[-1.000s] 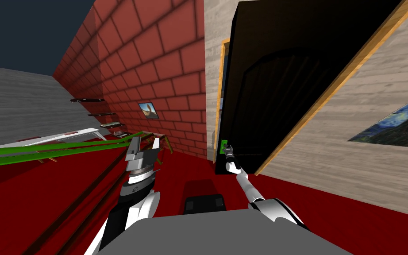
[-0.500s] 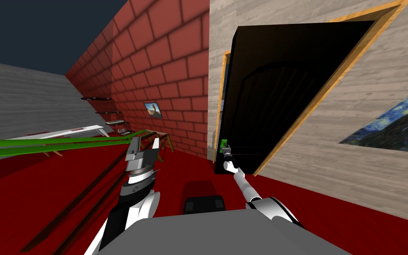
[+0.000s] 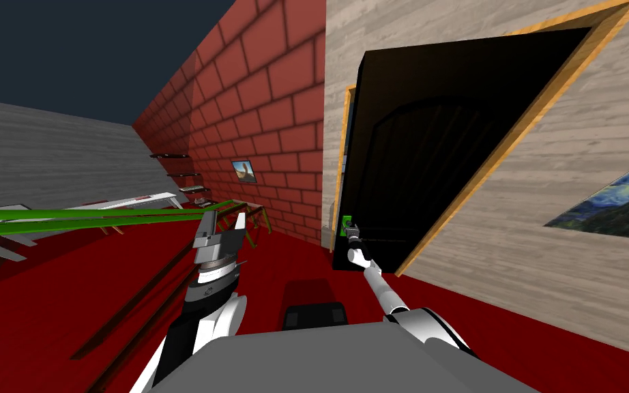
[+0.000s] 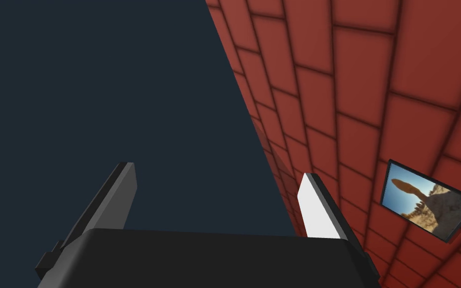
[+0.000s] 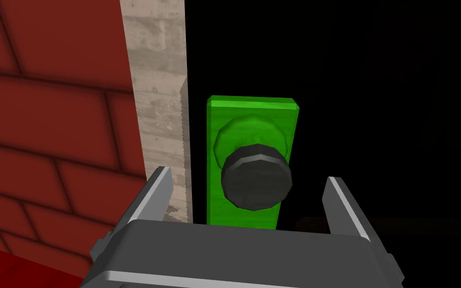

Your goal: Pull the door open

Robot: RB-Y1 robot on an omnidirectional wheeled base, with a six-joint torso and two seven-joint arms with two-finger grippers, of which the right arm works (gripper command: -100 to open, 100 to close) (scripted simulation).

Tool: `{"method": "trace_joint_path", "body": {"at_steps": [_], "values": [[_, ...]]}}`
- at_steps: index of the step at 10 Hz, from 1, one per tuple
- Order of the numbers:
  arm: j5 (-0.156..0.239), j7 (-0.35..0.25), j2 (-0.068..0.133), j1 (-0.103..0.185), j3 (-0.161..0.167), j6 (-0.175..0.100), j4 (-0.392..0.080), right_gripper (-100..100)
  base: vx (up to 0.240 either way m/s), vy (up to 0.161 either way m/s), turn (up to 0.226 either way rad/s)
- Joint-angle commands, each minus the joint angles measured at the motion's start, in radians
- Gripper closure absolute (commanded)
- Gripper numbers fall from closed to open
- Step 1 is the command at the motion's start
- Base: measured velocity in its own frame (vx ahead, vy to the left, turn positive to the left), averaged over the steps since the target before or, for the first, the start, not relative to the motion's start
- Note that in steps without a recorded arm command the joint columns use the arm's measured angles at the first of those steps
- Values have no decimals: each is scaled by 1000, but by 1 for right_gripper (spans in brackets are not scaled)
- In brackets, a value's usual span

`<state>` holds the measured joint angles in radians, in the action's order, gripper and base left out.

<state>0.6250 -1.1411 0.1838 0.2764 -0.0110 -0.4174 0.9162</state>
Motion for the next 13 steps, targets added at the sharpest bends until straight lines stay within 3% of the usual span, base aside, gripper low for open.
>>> {"method": "trace_joint_path", "body": {"at_steps": [1, 2, 3, 4, 9, 10, 13], "values": [[7, -30, 34, 1, -5, -11, -21, -100, 163, -5, 143], [9, -36, 42, -1, -7, -12, -22, -100, 123, 10, 89], [8, -23, 32, 7, -9, -6, -24, -100, 49, 5, 12], [8, -23, 32, 7, -9, -6, -24, 100, 2, -6, -38], [8, -23, 32, 7, -9, -6, -24, 100, -10, -4, 4], [9, -52, 56, -2, 10, -6, -19, 100, -106, -50, 195], [11, -104, 93, -17, 46, -9, -8, 100, -223, -104, 200]]}}
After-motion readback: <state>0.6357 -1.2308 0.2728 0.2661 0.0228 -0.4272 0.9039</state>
